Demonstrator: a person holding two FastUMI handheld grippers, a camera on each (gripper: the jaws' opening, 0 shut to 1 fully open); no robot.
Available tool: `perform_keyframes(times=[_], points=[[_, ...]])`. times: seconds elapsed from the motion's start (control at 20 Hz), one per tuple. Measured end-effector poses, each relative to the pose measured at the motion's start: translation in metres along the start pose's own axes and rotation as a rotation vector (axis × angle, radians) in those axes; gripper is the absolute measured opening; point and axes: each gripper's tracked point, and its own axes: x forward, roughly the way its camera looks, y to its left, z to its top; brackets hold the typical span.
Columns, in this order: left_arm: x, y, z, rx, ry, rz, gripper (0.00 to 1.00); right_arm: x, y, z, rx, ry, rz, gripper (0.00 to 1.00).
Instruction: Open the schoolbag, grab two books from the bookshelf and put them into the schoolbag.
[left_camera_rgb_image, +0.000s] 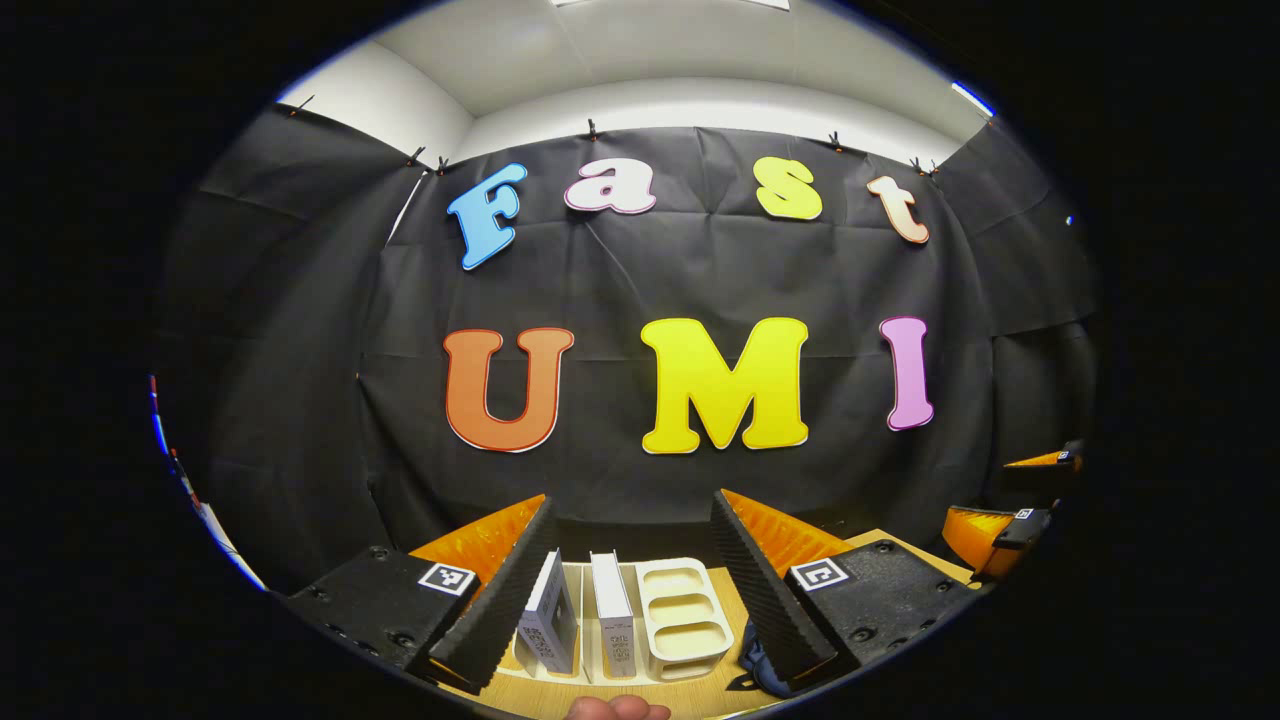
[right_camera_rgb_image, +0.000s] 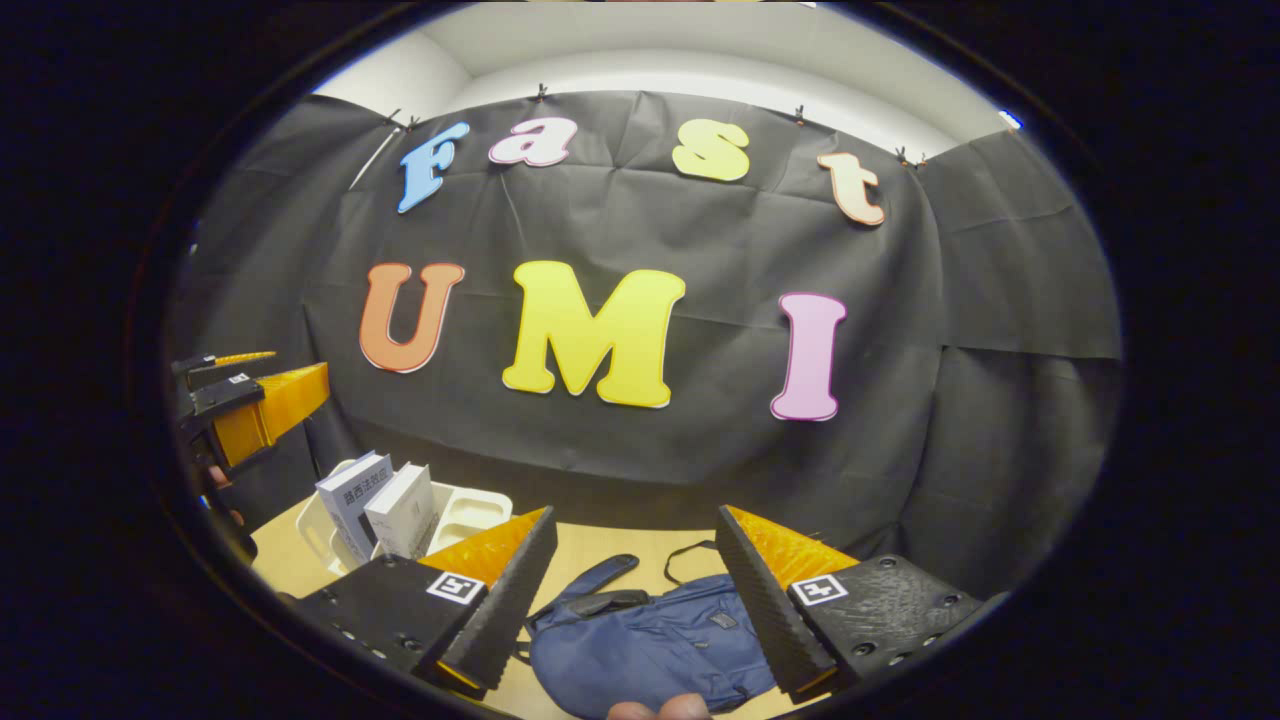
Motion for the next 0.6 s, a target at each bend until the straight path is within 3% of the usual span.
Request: perform_keyframes(times=[0.2, 0.35, 0.6], points=[[0.001, 0.001, -0.003, 0.002, 0.006, 0.008, 0.98, 0.002, 0.007, -0.025, -0.013, 0.077, 0.033, 0.95], [0.001, 0.002, -0.007, 0.005, 0.016, 0.013, 0.98, 0.004, 0.021, -0.066, -0.035, 0.201, 0.093, 0.96], [0.002, 0.004, -0.018, 0.009, 0.037, 0.012, 0.98, -0.009, 0.046, -0.173, -0.135, 0.528, 0.207, 0.99]])
